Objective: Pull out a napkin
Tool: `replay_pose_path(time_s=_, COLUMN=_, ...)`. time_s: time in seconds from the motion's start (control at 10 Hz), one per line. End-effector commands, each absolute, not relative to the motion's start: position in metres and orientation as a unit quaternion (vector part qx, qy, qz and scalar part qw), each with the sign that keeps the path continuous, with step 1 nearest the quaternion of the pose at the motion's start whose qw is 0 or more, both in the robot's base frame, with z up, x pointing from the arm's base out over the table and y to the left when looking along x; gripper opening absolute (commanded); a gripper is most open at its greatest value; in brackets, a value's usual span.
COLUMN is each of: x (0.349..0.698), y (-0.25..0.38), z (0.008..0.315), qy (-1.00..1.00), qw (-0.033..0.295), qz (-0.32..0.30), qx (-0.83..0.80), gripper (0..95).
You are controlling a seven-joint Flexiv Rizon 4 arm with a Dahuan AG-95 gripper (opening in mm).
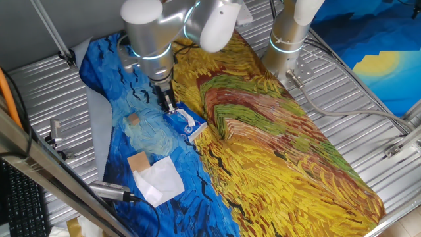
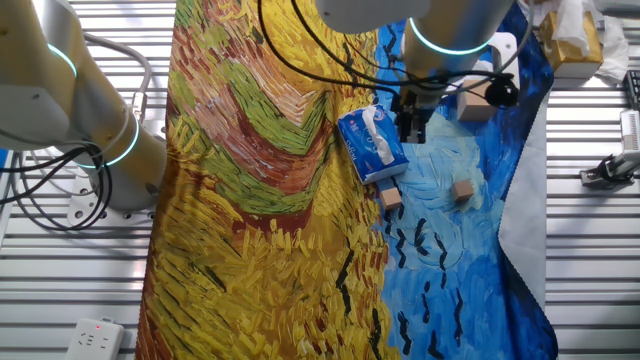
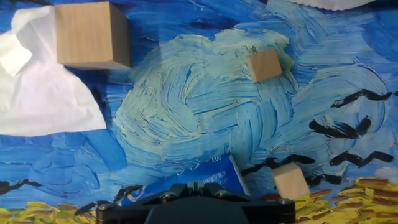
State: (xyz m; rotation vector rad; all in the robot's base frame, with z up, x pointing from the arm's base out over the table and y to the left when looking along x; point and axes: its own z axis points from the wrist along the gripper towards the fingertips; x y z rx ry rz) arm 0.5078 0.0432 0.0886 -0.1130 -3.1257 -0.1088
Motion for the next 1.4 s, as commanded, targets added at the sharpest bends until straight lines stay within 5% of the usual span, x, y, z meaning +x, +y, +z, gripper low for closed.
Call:
replay_pose_path(time_s=0.1, x=0.5058, y=0.0423, z=0.0900, qy=-0.999, qw=0.001, qz=-0.023, qx=-0.040, gripper=0.0)
replay_pose_path(time_s=1.4, x=0.5031, y=0.0430, z=0.0887, qy=-0.997, qw=0.030, qz=-0.047, qx=-0.044, gripper=0.0)
